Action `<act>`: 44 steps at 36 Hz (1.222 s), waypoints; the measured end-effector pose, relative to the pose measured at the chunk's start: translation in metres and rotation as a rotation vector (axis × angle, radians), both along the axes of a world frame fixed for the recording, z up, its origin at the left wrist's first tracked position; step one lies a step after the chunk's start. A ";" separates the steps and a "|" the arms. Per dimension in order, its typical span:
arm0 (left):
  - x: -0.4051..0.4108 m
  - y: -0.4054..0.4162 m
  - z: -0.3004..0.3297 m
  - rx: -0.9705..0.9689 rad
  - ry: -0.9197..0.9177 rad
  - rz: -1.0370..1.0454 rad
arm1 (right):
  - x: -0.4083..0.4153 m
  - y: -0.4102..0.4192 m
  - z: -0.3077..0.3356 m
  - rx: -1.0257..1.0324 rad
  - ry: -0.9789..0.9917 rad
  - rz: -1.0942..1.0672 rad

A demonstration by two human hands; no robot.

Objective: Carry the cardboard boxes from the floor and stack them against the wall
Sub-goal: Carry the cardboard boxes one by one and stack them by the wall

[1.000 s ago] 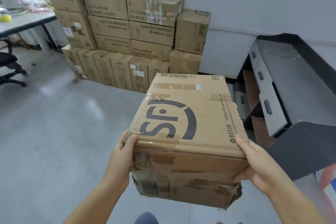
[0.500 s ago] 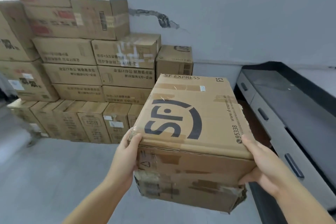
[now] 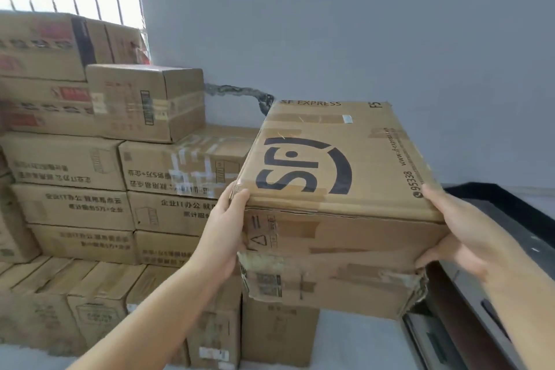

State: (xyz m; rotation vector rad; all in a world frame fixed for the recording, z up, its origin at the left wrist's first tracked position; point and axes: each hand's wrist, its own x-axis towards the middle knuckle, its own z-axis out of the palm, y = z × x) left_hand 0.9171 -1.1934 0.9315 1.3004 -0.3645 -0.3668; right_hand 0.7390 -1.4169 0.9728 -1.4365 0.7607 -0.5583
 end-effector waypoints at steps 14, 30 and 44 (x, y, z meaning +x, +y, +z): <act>0.210 -0.158 0.080 0.009 -0.091 0.056 | 0.220 -0.174 0.076 -0.055 -0.053 0.092; 0.397 -0.251 0.060 0.233 -0.115 0.038 | 0.397 -0.259 0.043 0.103 0.058 0.085; 0.431 -0.264 0.040 0.276 -0.223 -0.049 | 0.411 -0.278 0.024 0.109 0.013 0.063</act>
